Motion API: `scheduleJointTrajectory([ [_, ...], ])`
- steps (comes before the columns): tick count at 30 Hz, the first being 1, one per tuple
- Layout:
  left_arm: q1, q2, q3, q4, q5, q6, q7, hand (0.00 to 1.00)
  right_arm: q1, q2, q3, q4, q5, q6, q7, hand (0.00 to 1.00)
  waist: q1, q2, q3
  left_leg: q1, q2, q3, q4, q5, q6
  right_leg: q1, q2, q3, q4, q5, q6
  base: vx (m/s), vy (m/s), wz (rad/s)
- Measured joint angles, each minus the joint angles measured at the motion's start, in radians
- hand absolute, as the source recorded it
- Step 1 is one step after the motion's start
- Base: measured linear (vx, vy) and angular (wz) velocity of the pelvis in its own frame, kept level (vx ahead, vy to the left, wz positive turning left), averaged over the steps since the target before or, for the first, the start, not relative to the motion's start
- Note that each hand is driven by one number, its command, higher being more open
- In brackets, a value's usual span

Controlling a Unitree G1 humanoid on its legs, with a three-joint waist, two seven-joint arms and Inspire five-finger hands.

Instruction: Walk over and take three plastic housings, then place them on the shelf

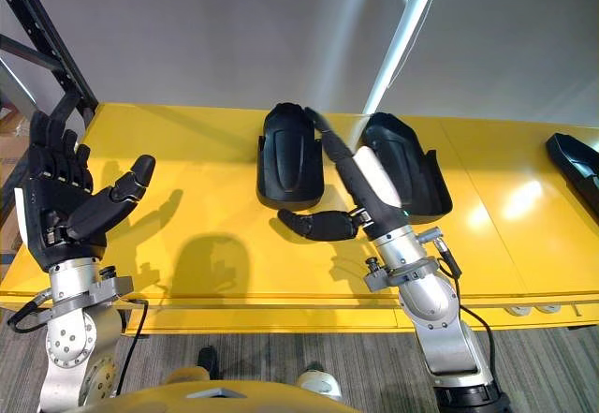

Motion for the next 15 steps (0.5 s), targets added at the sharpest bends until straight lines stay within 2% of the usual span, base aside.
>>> scheduleJointTrajectory([
  [2, 0.001, 0.008, -0.001, 0.000, 0.000, 0.000, -0.005, 1.00, -0.008, -0.028, 0.017, 0.001, 0.029, -0.001, 0.051, 1.00, 0.001, -0.003, 0.011, -0.003, 0.007, 0.008, 0.000, 0.001, 0.001, 0.001, 0.003, -0.005, 0.003, -0.023, 0.008, -0.02, -0.046, 0.11],
  [6, -0.001, 0.008, -0.001, 0.000, 0.000, 0.001, -0.012, 1.00, -0.044, -0.088, 0.039, 0.006, 0.078, 0.000, 0.132, 1.00, -0.001, 0.003, 0.016, -0.005, 0.013, 0.007, 0.000, 0.022, -0.006, 0.001, 0.007, -0.015, 0.014, -0.027, 0.002, 0.02, -0.022, 0.09],
  [8, -0.001, 0.011, 0.000, 0.000, 0.000, 0.001, -0.022, 1.00, -0.081, -0.095, 0.064, 0.014, 0.102, 0.010, 0.178, 1.00, 0.002, -0.004, 0.019, -0.008, 0.013, 0.001, 0.000, 0.025, -0.007, 0.001, 0.007, -0.016, 0.017, -0.027, 0.001, 0.03, 0.004, 0.10],
  [15, -0.002, 0.034, 0.003, 0.002, 0.000, 0.001, -0.026, 1.00, -0.126, -0.100, 0.148, 0.070, 0.103, 0.061, 0.235, 1.00, 0.027, -0.010, 0.023, -0.011, 0.009, -0.021, 0.000, 0.032, -0.006, 0.002, 0.003, -0.017, 0.033, -0.026, 0.000, -0.01, 0.008, 0.09],
])
